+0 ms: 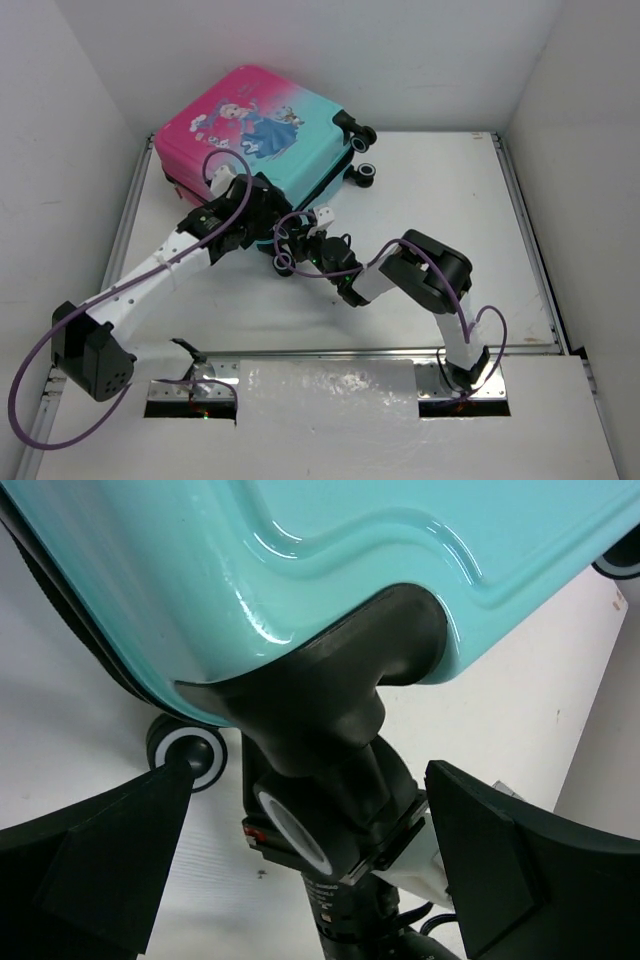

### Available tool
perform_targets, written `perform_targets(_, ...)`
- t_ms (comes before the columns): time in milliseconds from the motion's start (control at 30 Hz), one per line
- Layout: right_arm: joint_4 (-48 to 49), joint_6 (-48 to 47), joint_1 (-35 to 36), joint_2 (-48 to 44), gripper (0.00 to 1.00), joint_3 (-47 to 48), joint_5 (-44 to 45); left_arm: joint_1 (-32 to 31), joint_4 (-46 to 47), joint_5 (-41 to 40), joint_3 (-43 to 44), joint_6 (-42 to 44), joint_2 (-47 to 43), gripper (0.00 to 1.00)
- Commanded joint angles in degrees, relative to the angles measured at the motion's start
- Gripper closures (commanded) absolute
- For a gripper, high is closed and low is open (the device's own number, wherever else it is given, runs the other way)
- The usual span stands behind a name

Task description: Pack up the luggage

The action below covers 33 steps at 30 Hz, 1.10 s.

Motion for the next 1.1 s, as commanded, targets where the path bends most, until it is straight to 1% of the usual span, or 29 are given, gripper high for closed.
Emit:
perform_targets(0, 14.45, -3.65, -3.98, 1.21, 1.00, 4.51, -2.88, -0.62, -0.12, -0.43, 4.35, -5.05, 1.57, 0.00)
perform_targets(233, 14.71, -5.95, -3.98, 2.18, 1.00, 4.43, -6.07, -1.67, -3.46, 1.59, 8.13, -6.01, 8.77, 0.00)
perform_targets(333, 14.97, -7.00, -3.98, 2.00, 1.00, 3.99, -6.07, -1.76, -5.22, 1.60, 9.28, -6.10, 11.15, 0.01)
perform_targets(367, 15.06, -7.44, -3.98, 1.83, 1.00, 3.64, -6.16, -1.68, -5.14, 1.60, 9.63, -6.02, 12.02, 0.03)
perform_targets(400, 15.24, -7.62, -3.98, 1.57, 1.00, 3.38, -5.90, -1.68, -5.05, 1.60, 9.89, -5.58, 12.81, 0.09)
perform_targets(433, 15.24, -7.62, -4.07, 1.56, 1.00, 3.20, -5.64, -1.68, -4.79, 1.86, 9.81, -5.49, 13.17, 0.19)
perform_targets(467, 15.41, -7.45, -3.98, 1.48, 1.00, 3.03, -4.59, -1.76, -4.61, 1.95, 9.98, -4.79, 13.43, 0.53)
perform_targets(500, 16.20, -7.27, -3.98, 1.30, 1.00, 2.68, -3.97, -1.68, -4.87, 1.77, 9.98, -4.70, 13.70, 0.71)
perform_targets(533, 17.08, -6.66, -3.98, 0.87, 1.00, 1.80, -3.44, -1.42, -4.70, 1.77, 10.16, -3.92, 14.05, 0.97)
perform_targets(567, 17.87, -5.96, -3.98, 0.43, 1.00, 1.27, -2.57, -1.15, -5.39, 1.69, 10.42, -3.91, 14.23, 1.00)
perform_targets(667, 19.98, -3.32, -3.81, -2.03, 1.00, -1.10, 1.30, -0.45, -5.83, -0.67, 11.91, -1.89, 14.23, 1.00)
perform_targets(733, 19.29, -3.49, -3.72, -3.00, 1.00, -0.49, -0.44, -0.27, -4.70, -2.61, 12.27, -0.75, 13.00, 1.00)
perform_targets(767, 17.02, -3.58, -3.63, -3.44, 1.00, 0.03, -0.71, -0.18, -4.09, -3.75, 12.09, -0.05, 12.48, 1.00)
perform_targets(833, 14.37, -4.63, -3.46, -3.45, 1.00, 2.23, -0.89, -0.01, -1.02, -3.59, 11.04, 1.89, 11.33, 1.00)
perform_targets(900, 9.90, -5.07, -3.37, -3.36, 1.00, 3.28, 0.86, 0.08, -0.83, -3.94, 10.86, 2.33, 11.24, 1.00)
perform_targets(933, 7.88, -4.72, -3.28, -3.53, 1.00, 3.38, 5.48, 0.17, -1.87, -4.55, 10.69, 1.98, 10.98, 1.00)
perform_targets(967, 5.77, -3.94, -3.37, -3.79, 1.00, 3.38, 8.40, 0.17, -2.40, -5.25, 10.25, 0.68, 10.63, 1.00)
perform_targets(1000, 1.05, -3.14, -3.37, -4.23, 1.00, 3.64, 11.21, 0.08, -2.76, -6.74, 8.68, -0.12, 10.02, 1.00)
perform_targets(1033, -1.09, -1.92, -3.37, -4.50, 1.00, 3.73, 14.03, 0.08, -3.20, -7.80, 7.62, -1.17, 8.09, 1.00)
perform_targets(1067, -2.41, -1.38, -3.37, -4.76, 1.00, 3.73, 18.40, 0.17, -3.46, -10.07, 6.48, -3.88, 7.03, 1.00)
